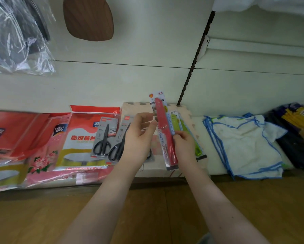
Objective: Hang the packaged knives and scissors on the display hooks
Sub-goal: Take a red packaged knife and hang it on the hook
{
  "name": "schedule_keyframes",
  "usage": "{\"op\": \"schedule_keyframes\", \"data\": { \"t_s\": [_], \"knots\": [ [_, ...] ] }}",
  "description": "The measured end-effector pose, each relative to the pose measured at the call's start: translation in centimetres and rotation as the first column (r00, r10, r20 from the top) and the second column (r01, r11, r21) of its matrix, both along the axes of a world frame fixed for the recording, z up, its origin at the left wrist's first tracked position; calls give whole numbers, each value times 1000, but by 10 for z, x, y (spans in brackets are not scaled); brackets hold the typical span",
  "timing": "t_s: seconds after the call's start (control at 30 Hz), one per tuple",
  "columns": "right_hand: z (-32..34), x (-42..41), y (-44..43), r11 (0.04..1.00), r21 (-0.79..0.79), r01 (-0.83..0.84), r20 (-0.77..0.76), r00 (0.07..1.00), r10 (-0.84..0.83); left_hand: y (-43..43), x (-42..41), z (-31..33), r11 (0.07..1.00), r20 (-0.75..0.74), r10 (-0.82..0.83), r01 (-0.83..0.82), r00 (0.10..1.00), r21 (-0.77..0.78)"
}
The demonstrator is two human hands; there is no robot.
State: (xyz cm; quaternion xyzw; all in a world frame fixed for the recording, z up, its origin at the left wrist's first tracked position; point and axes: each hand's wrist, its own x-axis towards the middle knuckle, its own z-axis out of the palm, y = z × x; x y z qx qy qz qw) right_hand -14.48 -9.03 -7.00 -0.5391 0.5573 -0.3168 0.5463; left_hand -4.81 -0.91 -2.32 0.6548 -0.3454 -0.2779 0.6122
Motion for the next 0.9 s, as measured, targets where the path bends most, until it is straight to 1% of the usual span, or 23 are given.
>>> {"op": "schedule_keyframes", "data": {
  "t_s": [0.1, 0.17, 0.23, 0.33, 0.4, 0.47, 0.53, 0.6, 0.63, 0.73, 0.83, 0.9],
  "knots": [
    [6, -1, 10, 1000, -3, -19, 66, 998, 19, 0, -3, 0, 998, 37, 17, -19, 999, 53],
    [11, -3, 18, 999, -16, -39, 97, 994, 41, -3, -4, 1, 996, 11, 58, -58, 998, 60],
    [16, -6, 26, 997, -39, -62, 127, 990, 66, -8, -6, 6, 993, -56, 101, -98, 993, 62],
    [24, -12, 35, 994, -63, -87, 183, 978, 97, -18, -9, 19, 989, -206, 150, -147, 967, 30],
    [31, -19, 38, 991, -80, -106, 221, 968, 122, -22, -10, 29, 986, -241, 162, -169, 957, -8],
    [39, -25, 40, 985, -99, -142, 254, 954, 163, -21, -13, 38, 990, -200, 113, -126, 973, -57],
    [52, -29, 37, 970, -174, -169, 260, 942, 211, -18, -20, 46, 997, -92, 14, -21, 996, -79],
    [73, -30, 30, 953, -268, -139, 299, 929, 219, -14, -28, 56, 992, 22, -64, 66, 998, -110],
    [87, -30, 26, 943, -314, -114, 331, 918, 221, -13, -32, 62, 988, 73, -75, 84, 995, -129],
    [129, -26, 16, 880, -468, -82, 371, 885, 280, -8, -41, 84, 975, 157, -70, 101, 985, -197],
    [167, -22, 13, 802, -594, -67, 373, 860, 348, -8, -44, 114, 950, 145, -15, 59, 989, -305],
    [190, -21, 12, 760, -648, -51, 375, 847, 377, -8, -43, 137, 934, 181, 9, 57, 983, -353]
  ]
}}
